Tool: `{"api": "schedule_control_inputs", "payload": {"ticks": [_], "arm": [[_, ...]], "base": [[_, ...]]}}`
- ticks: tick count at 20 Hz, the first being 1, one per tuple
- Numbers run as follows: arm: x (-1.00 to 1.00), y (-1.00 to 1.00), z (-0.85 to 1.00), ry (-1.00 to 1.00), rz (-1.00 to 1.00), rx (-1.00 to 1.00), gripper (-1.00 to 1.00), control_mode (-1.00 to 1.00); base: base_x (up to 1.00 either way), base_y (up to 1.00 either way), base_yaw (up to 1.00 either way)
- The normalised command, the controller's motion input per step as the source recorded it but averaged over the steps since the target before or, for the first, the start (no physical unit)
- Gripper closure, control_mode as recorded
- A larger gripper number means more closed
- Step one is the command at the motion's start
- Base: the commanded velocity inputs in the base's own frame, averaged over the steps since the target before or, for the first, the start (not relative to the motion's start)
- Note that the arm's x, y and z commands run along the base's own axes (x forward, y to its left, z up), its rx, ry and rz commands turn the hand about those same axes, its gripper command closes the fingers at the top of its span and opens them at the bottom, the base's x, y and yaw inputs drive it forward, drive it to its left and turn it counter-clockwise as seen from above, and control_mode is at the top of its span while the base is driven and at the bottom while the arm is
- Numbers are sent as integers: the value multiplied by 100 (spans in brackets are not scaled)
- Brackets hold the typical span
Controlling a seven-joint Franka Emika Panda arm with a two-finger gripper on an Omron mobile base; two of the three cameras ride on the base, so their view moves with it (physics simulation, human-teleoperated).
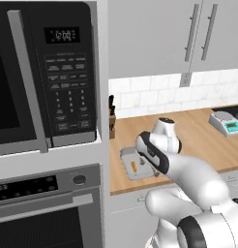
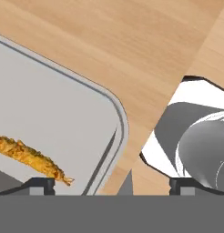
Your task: Take the meat container that has the shrimp and place it on the second highest rack of the freezer. Then take the vegetable container that has the lemon and lime and place it on the highest rack of the freezer.
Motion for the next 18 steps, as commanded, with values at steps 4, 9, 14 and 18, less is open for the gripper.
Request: {"api": "schedule_control_inputs", "payload": {"ticks": [4, 9, 14, 18], "arm": [[27, 3, -46, 1, -8, -5, -100, -100], [2, 0, -38, 0, -7, -5, -100, -100], [0, 5, -42, 0, -6, -5, 100, -100], [0, 1, -27, 0, -6, -2, 100, -100]], "base": [[0, 0, 0], [0, 0, 0], [0, 0, 0], [0, 0, 0]]}}
